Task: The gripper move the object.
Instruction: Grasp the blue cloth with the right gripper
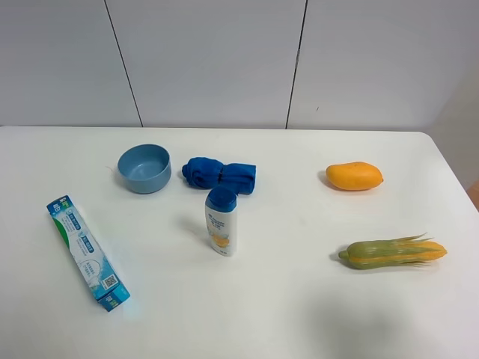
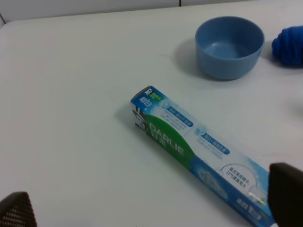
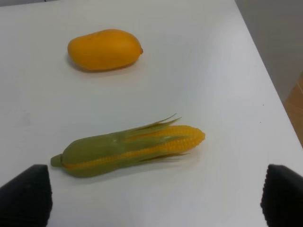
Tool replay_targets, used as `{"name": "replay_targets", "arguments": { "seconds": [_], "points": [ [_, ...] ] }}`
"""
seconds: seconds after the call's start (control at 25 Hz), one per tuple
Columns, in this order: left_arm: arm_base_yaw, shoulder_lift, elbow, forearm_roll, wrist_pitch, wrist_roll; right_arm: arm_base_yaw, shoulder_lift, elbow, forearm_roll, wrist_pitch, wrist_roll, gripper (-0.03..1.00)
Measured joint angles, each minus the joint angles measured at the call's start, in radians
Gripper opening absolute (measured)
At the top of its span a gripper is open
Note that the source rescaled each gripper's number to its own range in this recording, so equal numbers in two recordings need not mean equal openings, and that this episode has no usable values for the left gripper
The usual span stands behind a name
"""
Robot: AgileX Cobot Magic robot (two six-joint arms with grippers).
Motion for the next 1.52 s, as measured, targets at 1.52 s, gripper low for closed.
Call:
{"name": "replay_targets", "arguments": {
  "seconds": [1.52],
  "points": [
    [0.0, 0.0, 0.0, 0.0, 0.0, 0.0, 0.0, 0.0, 0.0, -0.001, 0.0, 0.0, 0.81]
  ]
}}
